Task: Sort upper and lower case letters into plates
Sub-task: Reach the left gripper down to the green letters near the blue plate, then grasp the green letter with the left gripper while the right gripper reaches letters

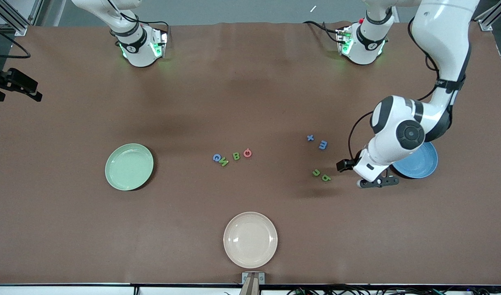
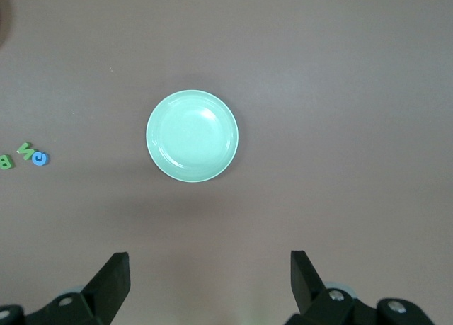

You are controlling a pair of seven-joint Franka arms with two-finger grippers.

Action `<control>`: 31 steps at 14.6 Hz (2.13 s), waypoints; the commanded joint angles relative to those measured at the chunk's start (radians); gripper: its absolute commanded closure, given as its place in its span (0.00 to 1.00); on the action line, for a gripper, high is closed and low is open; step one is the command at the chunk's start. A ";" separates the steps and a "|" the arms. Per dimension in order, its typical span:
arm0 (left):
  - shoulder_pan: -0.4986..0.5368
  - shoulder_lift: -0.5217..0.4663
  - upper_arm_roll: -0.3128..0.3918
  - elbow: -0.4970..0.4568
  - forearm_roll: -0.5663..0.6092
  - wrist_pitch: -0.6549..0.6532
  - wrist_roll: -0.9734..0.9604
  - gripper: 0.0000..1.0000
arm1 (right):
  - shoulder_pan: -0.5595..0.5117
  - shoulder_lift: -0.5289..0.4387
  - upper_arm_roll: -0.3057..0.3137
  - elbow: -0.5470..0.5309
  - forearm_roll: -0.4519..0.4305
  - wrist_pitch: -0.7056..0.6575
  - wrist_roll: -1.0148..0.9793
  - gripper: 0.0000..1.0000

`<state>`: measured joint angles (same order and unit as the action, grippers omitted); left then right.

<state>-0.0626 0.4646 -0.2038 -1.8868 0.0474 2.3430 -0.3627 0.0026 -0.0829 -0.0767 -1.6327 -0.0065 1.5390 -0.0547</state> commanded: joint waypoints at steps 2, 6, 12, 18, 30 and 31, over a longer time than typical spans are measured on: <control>-0.023 0.095 0.001 0.034 0.071 0.059 -0.015 0.00 | -0.019 0.127 0.006 0.042 -0.007 0.027 -0.008 0.00; -0.049 0.176 0.003 0.084 0.083 0.068 -0.016 0.00 | -0.073 0.247 0.008 0.068 -0.001 0.052 -0.008 0.00; -0.069 0.227 0.006 0.117 0.083 0.110 -0.018 0.00 | -0.099 0.265 0.009 0.051 0.014 0.081 -0.010 0.00; -0.082 0.247 0.012 0.129 0.083 0.113 -0.018 0.05 | -0.104 0.253 0.008 -0.018 0.066 0.104 0.044 0.00; -0.078 0.243 0.014 0.117 0.085 0.102 -0.016 0.44 | 0.085 0.252 0.018 -0.033 0.062 0.104 0.864 0.00; -0.078 0.243 0.012 0.117 0.085 0.102 -0.016 0.50 | 0.114 0.252 0.018 -0.044 0.062 0.125 0.959 0.00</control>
<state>-0.1342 0.7001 -0.1991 -1.7686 0.1152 2.4483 -0.3627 0.0697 0.1899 -0.0520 -1.6411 0.0567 1.6343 0.7383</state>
